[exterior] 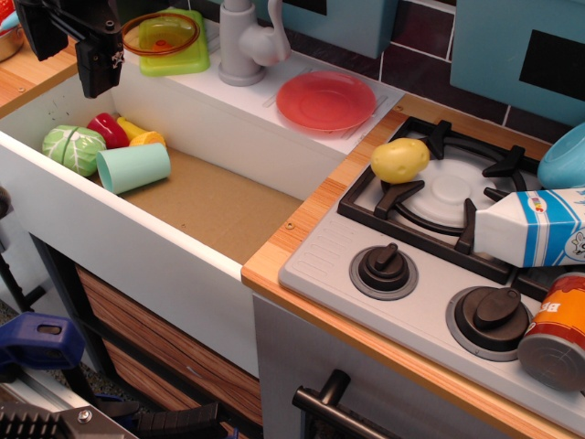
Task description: Put potato on plate
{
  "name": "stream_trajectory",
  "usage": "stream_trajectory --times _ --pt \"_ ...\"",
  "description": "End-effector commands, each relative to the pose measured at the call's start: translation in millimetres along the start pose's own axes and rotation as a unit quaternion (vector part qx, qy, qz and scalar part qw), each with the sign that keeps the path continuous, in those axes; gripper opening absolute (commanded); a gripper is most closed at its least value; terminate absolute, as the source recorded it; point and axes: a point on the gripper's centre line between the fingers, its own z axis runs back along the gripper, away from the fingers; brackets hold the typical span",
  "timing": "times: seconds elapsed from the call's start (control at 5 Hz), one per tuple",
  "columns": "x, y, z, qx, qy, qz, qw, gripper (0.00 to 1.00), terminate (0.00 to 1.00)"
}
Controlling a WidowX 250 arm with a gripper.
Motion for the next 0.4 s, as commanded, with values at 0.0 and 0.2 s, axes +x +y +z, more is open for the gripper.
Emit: stream_trajectory --times 0.0,0.2 --pt "0 0 0 0.000 0.000 0.000 1.0000 1.00 0.00" --pt "32 -31 21 0.007 -0.005 0.024 0.9997 1.00 0.00"
